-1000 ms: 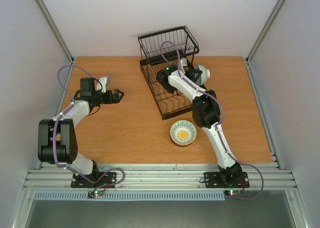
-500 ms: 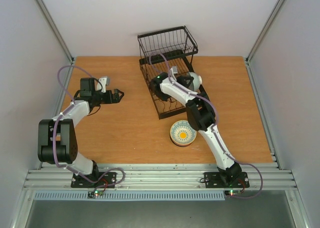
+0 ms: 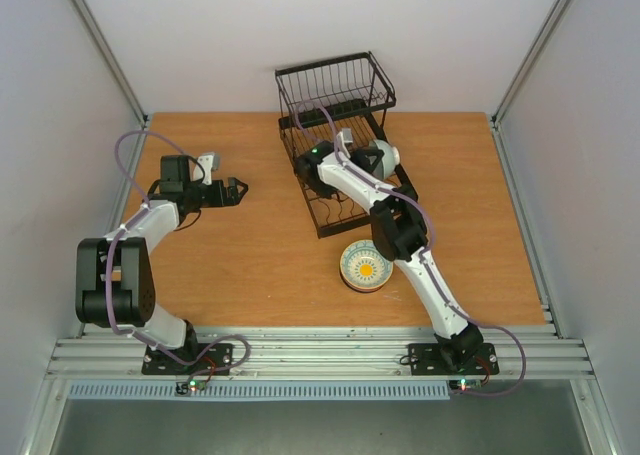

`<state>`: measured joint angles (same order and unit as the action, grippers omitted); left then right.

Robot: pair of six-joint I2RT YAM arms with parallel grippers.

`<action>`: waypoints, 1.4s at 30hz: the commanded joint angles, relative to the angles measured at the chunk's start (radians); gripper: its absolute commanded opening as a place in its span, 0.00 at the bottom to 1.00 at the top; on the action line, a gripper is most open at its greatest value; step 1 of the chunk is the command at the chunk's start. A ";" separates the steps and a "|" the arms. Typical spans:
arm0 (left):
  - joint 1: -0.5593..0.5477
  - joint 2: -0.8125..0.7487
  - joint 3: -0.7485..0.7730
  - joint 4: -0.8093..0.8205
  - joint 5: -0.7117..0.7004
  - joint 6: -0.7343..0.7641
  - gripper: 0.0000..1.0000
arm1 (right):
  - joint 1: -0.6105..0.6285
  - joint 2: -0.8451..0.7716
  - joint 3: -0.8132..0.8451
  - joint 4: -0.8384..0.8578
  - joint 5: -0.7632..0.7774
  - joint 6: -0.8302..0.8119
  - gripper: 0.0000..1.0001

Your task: Load the bowls into the dish rack

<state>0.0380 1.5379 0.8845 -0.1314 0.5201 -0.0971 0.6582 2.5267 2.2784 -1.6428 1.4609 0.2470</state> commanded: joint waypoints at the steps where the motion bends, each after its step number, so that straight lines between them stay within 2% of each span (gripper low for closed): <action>1: 0.002 -0.007 0.022 0.010 0.008 0.004 0.99 | -0.017 0.051 0.072 -0.198 0.077 -0.008 0.01; 13: 0.002 -0.001 0.021 0.008 0.009 0.005 0.99 | -0.059 0.144 0.198 -0.198 0.111 -0.009 0.01; 42: 0.002 0.011 0.023 0.007 0.012 0.004 0.99 | -0.069 0.191 0.158 -0.193 0.166 0.280 0.01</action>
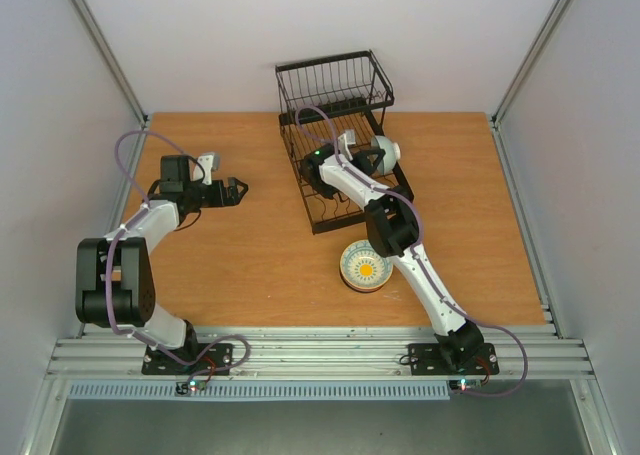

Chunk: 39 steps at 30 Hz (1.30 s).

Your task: Load the bowls into the dish rack

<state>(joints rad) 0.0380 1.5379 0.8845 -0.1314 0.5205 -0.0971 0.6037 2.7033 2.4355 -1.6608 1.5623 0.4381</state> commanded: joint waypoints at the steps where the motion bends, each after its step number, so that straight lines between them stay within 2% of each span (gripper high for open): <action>1: 0.001 0.013 0.023 0.007 0.012 0.004 0.99 | -0.015 0.015 0.002 -0.175 0.064 0.097 0.01; 29: 0.002 0.024 0.027 0.006 0.018 0.002 0.99 | 0.027 0.031 -0.060 -0.175 0.065 0.171 0.01; 39: 0.002 0.024 0.028 0.004 0.018 0.000 0.99 | 0.048 -0.133 -0.309 -0.178 0.064 0.215 0.01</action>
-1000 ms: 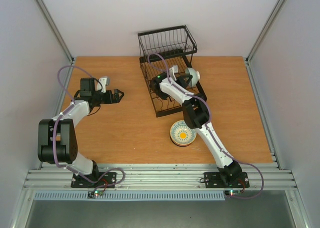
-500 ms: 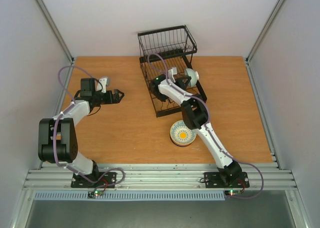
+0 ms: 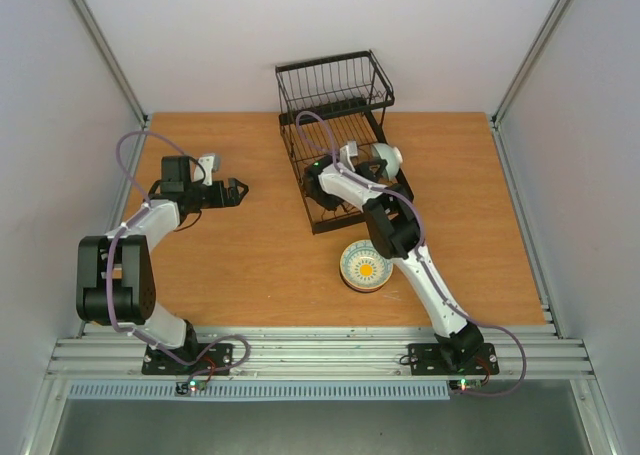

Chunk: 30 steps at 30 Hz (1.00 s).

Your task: Load the bowls into the dish rack

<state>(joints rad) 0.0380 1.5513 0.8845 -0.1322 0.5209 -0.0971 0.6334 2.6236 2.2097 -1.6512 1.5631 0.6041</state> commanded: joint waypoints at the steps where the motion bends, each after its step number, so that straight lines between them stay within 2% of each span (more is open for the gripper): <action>1: 0.001 0.013 0.030 0.003 0.018 -0.001 0.99 | 0.020 -0.066 -0.106 -0.189 0.063 0.048 0.01; 10: 0.002 0.009 0.030 0.001 0.023 -0.003 0.99 | 0.032 -0.135 -0.272 -0.191 0.063 0.057 0.01; 30: 0.001 0.016 0.036 0.001 0.024 -0.006 0.99 | 0.071 -0.132 -0.380 -0.193 0.037 0.066 0.02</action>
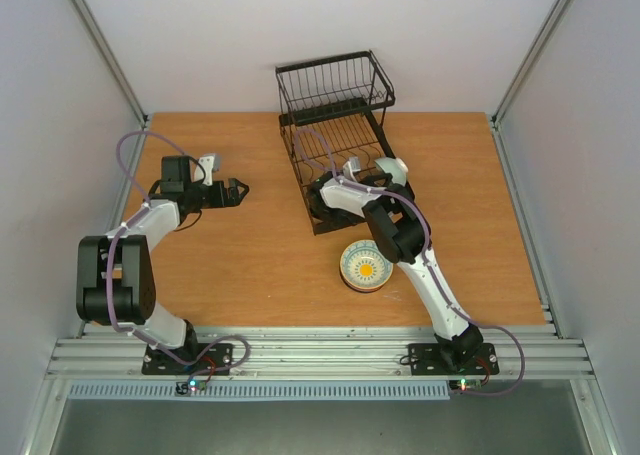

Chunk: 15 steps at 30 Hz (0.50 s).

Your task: Load the bowls into the dish rack

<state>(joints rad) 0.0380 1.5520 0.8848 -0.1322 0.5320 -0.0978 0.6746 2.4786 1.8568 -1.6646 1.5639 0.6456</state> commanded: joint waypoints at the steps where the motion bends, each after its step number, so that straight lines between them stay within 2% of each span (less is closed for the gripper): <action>1: 0.002 0.013 0.035 0.000 0.013 -0.005 0.99 | 0.034 0.015 -0.030 -0.179 0.033 0.024 0.02; 15: 0.002 0.009 0.034 0.002 0.017 -0.005 0.99 | 0.096 0.032 -0.052 -0.179 -0.076 0.046 0.05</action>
<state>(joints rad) 0.0380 1.5520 0.8875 -0.1326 0.5339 -0.0978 0.7006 2.4733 1.8317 -1.6817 1.5555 0.6552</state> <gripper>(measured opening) 0.994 0.057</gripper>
